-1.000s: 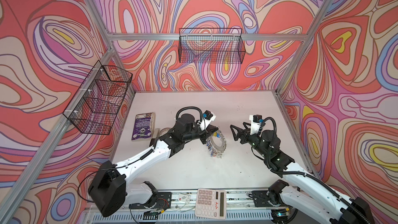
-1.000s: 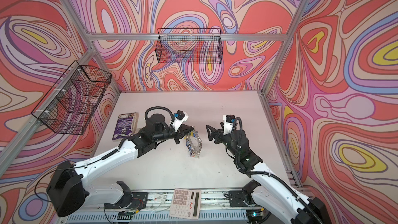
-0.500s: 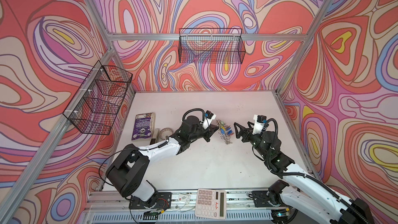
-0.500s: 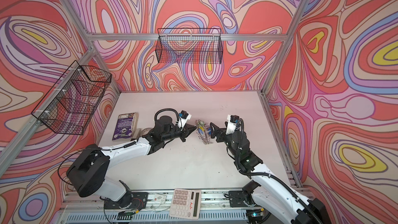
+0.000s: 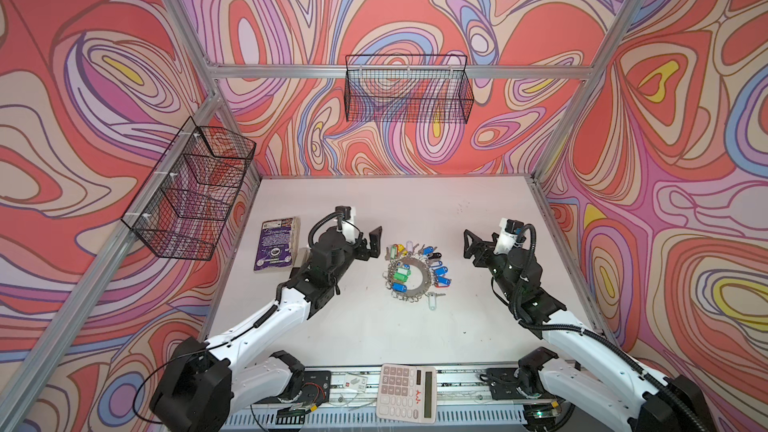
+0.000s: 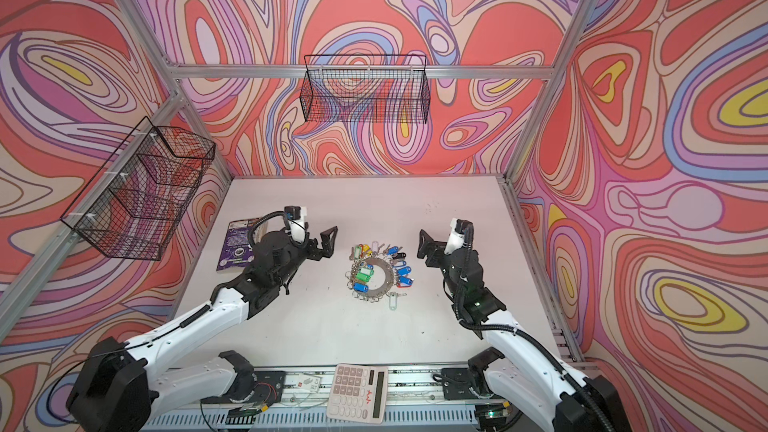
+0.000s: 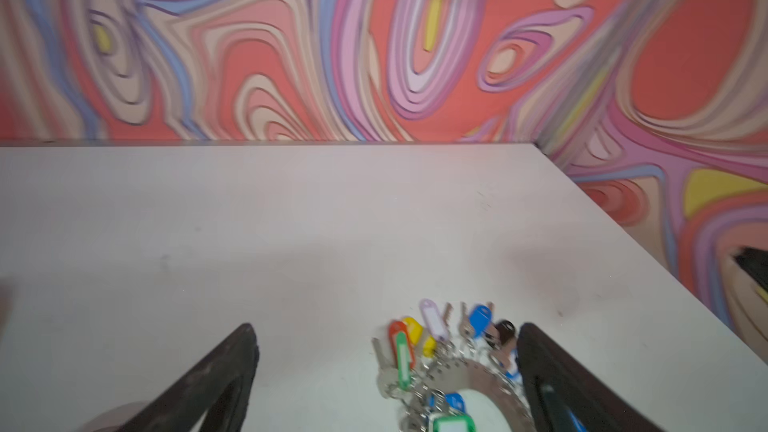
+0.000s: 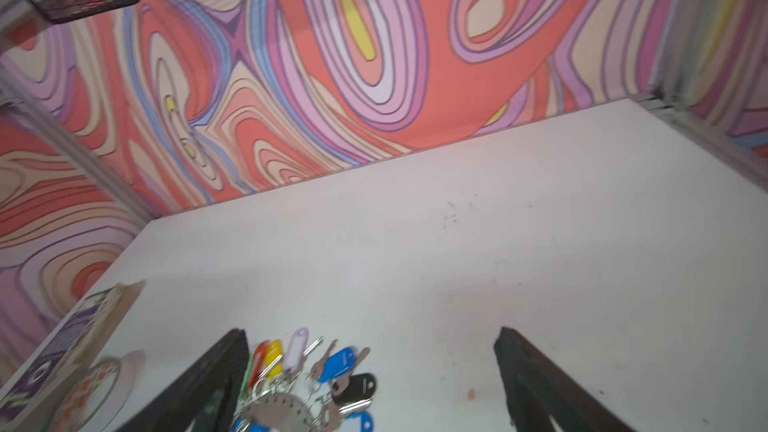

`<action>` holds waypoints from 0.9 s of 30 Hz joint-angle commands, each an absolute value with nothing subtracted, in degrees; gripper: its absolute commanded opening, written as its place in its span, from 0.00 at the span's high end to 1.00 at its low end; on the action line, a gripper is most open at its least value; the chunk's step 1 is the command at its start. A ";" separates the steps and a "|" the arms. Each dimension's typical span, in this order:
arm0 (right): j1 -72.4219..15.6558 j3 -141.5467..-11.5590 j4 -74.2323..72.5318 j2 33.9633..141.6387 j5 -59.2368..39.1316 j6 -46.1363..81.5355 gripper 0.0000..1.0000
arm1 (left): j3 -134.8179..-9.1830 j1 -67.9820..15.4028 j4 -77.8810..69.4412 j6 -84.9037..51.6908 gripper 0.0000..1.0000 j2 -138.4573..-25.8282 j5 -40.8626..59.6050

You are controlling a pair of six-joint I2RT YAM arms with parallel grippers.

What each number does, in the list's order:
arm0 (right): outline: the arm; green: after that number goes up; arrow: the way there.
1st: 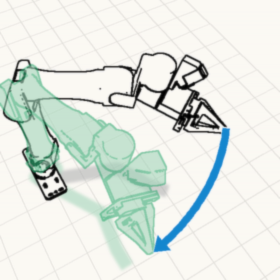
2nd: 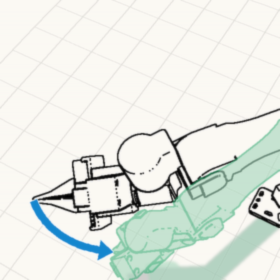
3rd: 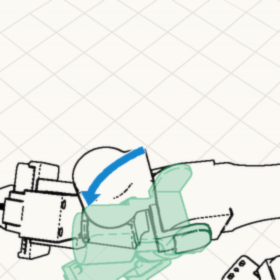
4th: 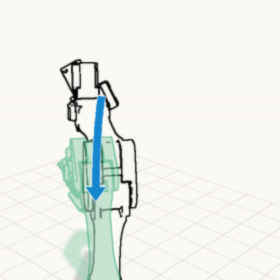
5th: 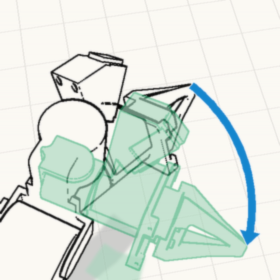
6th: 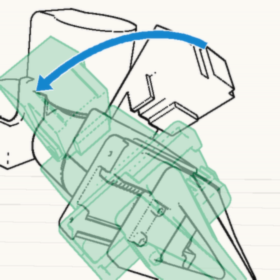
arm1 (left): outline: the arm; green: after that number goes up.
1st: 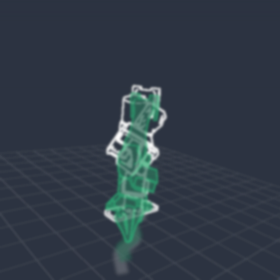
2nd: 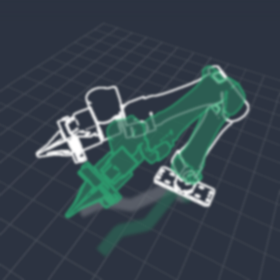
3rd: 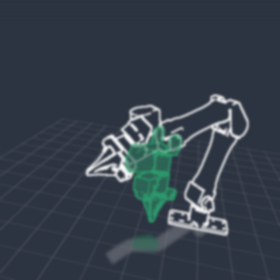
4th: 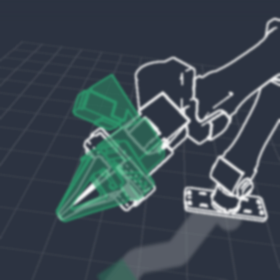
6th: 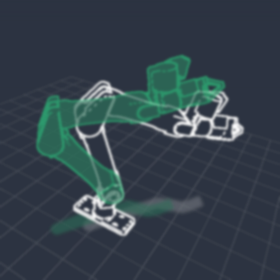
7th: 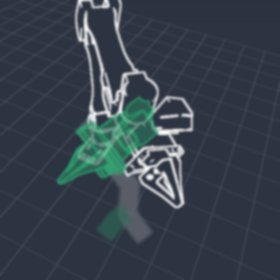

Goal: Put the keys on the keyring

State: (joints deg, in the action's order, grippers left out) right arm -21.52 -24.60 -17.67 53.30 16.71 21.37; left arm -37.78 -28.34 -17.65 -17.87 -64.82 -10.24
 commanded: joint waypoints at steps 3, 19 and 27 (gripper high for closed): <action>-19.51 -18.86 -36.02 57.08 33.22 16.04 0.02 | -35.52 -17.79 -10.31 -16.60 0.00 -66.47 -25.47; -7.44 -14.12 -72.03 89.34 36.08 6.39 0.02 | -27.15 -8.45 -27.08 -9.25 0.00 -77.59 -22.77; -4.48 -19.25 -68.82 96.53 19.75 4.30 0.02 | -26.98 -9.99 -30.78 -5.59 0.00 -80.04 -20.13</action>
State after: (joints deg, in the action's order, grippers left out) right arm -4.80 -17.30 -66.39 93.10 27.46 6.92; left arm -25.19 -9.74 -28.60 -7.62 -78.70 -22.46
